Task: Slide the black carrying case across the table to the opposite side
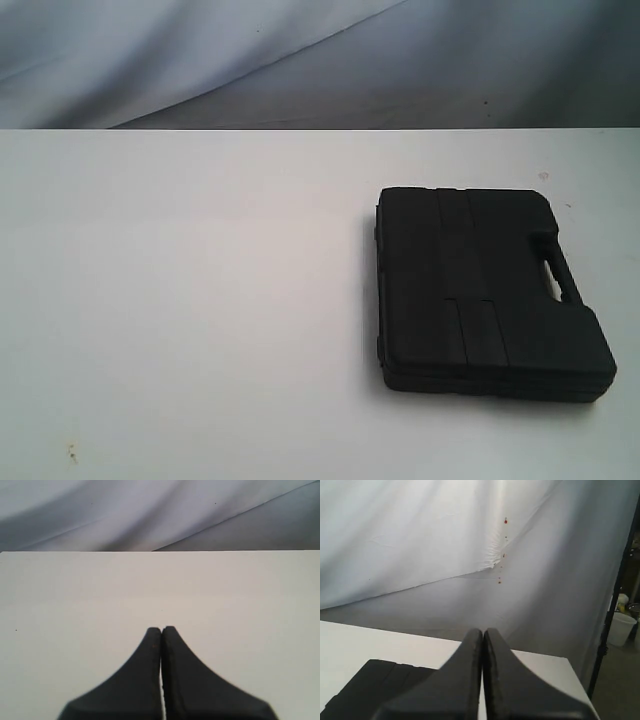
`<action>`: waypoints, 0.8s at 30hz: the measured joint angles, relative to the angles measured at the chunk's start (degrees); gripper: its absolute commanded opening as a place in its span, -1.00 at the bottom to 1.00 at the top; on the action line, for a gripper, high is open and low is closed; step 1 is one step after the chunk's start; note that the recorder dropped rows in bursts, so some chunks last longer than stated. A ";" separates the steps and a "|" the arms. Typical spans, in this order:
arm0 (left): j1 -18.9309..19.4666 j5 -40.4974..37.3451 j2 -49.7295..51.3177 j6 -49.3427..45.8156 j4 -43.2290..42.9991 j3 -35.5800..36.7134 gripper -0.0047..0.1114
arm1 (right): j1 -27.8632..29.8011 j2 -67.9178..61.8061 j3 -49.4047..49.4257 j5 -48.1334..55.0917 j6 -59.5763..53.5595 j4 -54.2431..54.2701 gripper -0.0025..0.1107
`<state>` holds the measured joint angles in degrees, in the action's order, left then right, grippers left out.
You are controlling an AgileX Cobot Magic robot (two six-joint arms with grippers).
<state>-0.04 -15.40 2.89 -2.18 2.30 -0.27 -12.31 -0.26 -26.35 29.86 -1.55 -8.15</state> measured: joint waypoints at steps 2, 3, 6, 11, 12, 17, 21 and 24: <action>0.00 0.00 0.00 0.00 0.00 0.00 -0.92 | 0.00 0.00 0.52 -0.16 0.00 0.96 -0.96; 0.00 0.00 0.00 0.00 0.00 0.00 -0.92 | 0.00 0.10 0.86 -0.44 0.00 1.10 -0.96; 0.00 0.00 0.00 0.00 0.00 0.00 -0.92 | 0.00 0.10 2.94 -0.86 0.00 1.53 -0.96; 0.00 0.00 0.00 0.00 0.00 0.00 -0.92 | 0.00 0.10 8.47 -3.10 0.89 2.74 -0.96; 0.00 0.00 0.00 0.00 0.00 0.00 -0.92 | 0.00 0.10 9.30 -3.88 1.14 2.86 -0.96; 0.00 0.00 0.00 0.00 0.00 0.00 -0.92 | 0.00 0.10 12.65 -10.41 1.86 5.05 -0.96; 0.00 0.00 0.00 0.00 0.00 0.00 -0.92 | 0.00 0.10 16.32 -21.42 3.91 6.79 -0.96; 0.00 0.00 0.00 0.00 0.00 0.00 -0.92 | 0.00 0.00 19.36 -29.10 4.50 7.01 -0.96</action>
<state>-0.04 -15.40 2.89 -2.18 2.30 -0.27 -12.31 -0.26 -6.98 0.76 2.95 -1.15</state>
